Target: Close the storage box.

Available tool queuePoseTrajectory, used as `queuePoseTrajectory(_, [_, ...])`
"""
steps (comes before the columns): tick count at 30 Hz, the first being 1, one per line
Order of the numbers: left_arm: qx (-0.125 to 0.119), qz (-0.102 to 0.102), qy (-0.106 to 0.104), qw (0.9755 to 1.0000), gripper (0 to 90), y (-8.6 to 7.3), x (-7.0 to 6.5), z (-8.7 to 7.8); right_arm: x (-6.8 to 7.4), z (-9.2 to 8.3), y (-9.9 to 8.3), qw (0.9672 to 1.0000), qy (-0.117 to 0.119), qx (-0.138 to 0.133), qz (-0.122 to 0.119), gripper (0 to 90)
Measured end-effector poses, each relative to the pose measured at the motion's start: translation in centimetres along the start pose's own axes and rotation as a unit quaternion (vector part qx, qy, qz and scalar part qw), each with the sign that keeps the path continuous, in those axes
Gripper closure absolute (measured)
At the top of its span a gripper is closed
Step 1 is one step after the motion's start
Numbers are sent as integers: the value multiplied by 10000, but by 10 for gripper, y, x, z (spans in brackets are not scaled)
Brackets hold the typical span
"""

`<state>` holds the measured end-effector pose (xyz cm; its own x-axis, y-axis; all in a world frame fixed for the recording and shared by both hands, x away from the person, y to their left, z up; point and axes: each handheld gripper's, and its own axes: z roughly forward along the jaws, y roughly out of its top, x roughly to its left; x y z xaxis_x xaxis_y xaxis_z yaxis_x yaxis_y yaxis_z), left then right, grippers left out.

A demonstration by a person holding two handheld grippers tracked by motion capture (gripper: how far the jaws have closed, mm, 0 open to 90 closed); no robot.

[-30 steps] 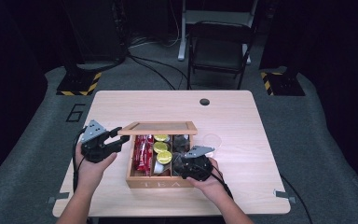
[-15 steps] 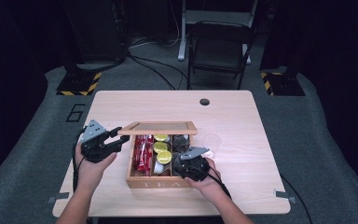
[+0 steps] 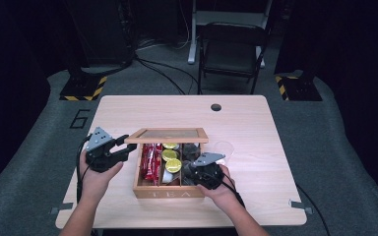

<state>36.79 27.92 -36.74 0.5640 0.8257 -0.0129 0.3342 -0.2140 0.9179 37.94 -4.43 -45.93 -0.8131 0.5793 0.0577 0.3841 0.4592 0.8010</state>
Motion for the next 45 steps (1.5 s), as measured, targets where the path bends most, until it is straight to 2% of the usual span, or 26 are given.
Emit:
queuePoseTrajectory(10, [-5,-21,-1,10000,574,0,0,0,-2,-17,7,9995,-31,-319,14,778])
queuePoseTrajectory(22, [-5,-24,-2,10000,574,0,0,0,-13,-34,9,9983,-161,-523,200,778])
queuePoseTrajectory(30, [8,-24,-8,10000,574,0,-1,0,-26,-49,10,9960,-396,-737,315,778])
queuePoseTrajectory(35, [4,-26,-4,10000,574,0,-1,0,-34,-58,9,9944,-508,-802,466,778])
queuePoseTrajectory(45, [12,-9,-3,10000,574,-1,-1,0,-43,-70,8,9919,-722,-907,523,778])
